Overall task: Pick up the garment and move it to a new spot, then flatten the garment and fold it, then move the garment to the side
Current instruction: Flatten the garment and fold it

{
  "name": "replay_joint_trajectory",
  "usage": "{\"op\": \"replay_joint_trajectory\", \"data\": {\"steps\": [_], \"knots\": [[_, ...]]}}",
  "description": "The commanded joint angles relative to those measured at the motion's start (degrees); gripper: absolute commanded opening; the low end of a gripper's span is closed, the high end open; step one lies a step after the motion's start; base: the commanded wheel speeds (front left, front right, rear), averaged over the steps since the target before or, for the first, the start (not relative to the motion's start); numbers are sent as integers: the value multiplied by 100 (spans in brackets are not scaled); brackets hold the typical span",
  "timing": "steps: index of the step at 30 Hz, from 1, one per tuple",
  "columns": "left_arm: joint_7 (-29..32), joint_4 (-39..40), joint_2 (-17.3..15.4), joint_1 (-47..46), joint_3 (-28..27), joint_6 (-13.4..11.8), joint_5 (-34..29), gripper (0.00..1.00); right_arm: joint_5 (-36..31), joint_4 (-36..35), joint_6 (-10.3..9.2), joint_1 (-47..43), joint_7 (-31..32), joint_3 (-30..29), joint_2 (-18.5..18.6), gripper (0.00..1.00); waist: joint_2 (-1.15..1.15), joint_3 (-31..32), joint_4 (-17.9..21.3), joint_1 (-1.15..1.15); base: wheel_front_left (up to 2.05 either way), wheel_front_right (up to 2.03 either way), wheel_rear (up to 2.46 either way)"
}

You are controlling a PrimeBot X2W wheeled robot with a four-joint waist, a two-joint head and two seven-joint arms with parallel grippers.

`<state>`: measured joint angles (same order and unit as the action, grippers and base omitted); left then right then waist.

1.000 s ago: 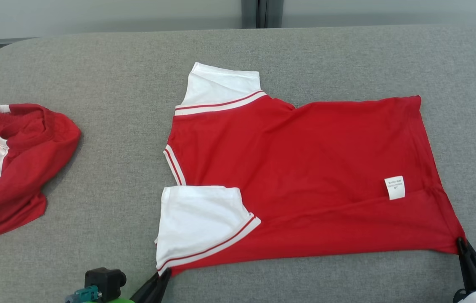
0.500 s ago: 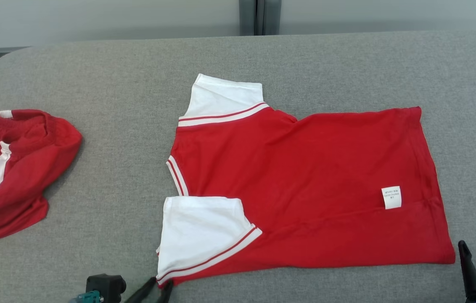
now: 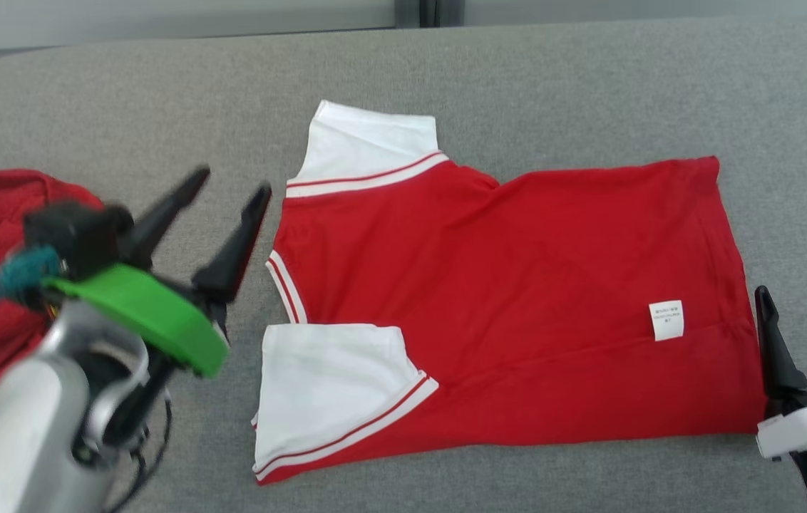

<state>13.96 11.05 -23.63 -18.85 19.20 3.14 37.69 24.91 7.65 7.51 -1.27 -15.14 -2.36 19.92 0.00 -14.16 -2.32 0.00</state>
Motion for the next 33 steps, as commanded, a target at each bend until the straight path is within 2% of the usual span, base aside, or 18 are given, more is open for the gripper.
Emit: {"op": "replay_joint_trajectory", "data": {"steps": [1,4,9,13,17,23,33], "knots": [[289,-172,-106,-634,3,81,-22,100,-60,-56,-4,204,0,42,-27,100,0,-585,-50,0,0,0,0],[843,-688,-154,-1663,139,213,43,100,-125,-102,-4,444,0,84,-45,100,0,-861,-6,0,0,0,0],[2015,-1965,-292,-3324,657,392,246,100,-193,-63,-4,936,0,282,-122,100,0,-1282,325,0,0,0,0],[2490,-2664,-411,-4154,1065,436,280,100,-176,-21,-4,1218,0,329,-225,100,0,-1538,599,0,0,0,0],[2630,-3076,-525,-4613,1411,436,421,100,-192,-26,-4,1368,0,355,-346,100,0,-1756,806,0,0,0,0],[2509,-3522,-795,-5007,1835,438,624,100,250,-123,-4,1549,0,365,-650,100,0,-2054,1127,0,0,0,0],[2324,-3960,-1155,-5285,2429,439,851,100,333,-141,-4,1588,0,359,-777,100,0,-2201,1407,0,0,0,0]]}}
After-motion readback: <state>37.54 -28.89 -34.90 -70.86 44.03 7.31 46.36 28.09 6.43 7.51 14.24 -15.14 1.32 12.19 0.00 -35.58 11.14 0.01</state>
